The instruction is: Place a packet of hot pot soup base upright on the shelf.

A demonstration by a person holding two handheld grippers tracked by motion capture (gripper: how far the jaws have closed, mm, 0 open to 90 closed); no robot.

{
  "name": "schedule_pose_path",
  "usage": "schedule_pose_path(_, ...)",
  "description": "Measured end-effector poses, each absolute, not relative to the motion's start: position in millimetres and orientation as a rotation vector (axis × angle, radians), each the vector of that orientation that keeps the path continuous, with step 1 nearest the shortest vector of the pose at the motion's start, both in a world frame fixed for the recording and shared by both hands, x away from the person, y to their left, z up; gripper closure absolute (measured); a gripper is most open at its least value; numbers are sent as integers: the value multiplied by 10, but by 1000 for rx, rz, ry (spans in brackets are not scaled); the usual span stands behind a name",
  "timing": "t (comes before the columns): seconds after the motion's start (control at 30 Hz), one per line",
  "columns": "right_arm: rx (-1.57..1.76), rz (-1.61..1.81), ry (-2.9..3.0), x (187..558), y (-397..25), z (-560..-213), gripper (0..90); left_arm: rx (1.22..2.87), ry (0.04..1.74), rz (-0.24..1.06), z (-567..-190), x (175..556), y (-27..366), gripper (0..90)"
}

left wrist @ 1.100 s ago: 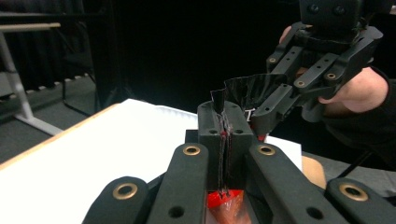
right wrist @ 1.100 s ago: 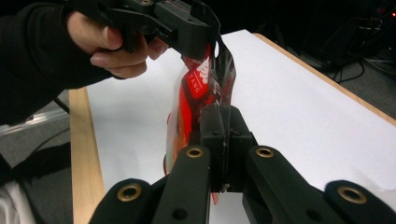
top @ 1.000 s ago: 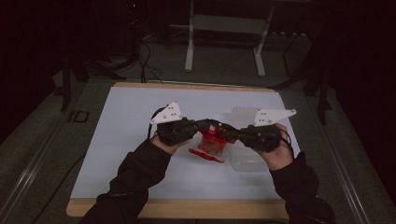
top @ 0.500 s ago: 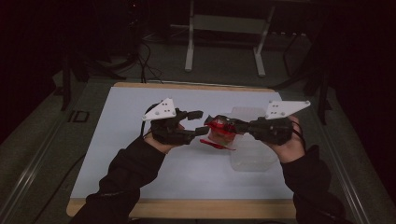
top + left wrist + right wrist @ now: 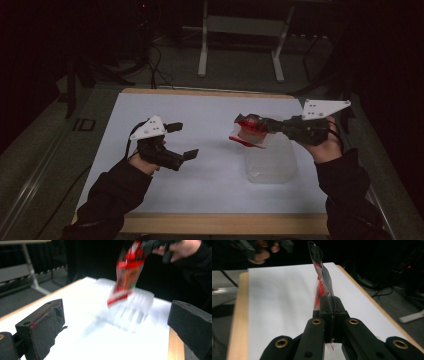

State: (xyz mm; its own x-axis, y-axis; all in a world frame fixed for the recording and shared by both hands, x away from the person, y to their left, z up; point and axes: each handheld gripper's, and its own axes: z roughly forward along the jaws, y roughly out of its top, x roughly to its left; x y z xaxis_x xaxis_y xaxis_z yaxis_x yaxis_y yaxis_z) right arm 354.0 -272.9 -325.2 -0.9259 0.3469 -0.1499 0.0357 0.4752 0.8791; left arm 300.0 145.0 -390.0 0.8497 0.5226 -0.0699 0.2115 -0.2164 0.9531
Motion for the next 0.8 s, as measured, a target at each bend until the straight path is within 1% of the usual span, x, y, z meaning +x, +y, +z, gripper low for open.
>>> schedule_pose_path(0.1, 307, 1414, 2404, 3594, -2805, -3253, 900, 1807, 571, 314, -3946, 2962, 1503, 8)
schedule_pose_path(0.27, 297, 1383, 2411, 3713, -2952, -3261, 900, 1845, 628, 271, -4178, 2812, 1665, 7)
schedule_pose_path(0.3, 291, 1373, 2422, 3747, -2988, -3265, 900, 1845, 628, 271, -4178, 2812, 1665, 7)
schedule_pose_path(0.47, 290, 1323, 2443, 3836, -3115, -3282, 900, 1882, 673, 241, -4422, 2668, 1757, 7)
schedule_pose_path(0.8, 331, 1202, 2518, 3985, -3200, -3428, 900, 1874, 708, 213, -4664, 2542, 1832, 7)
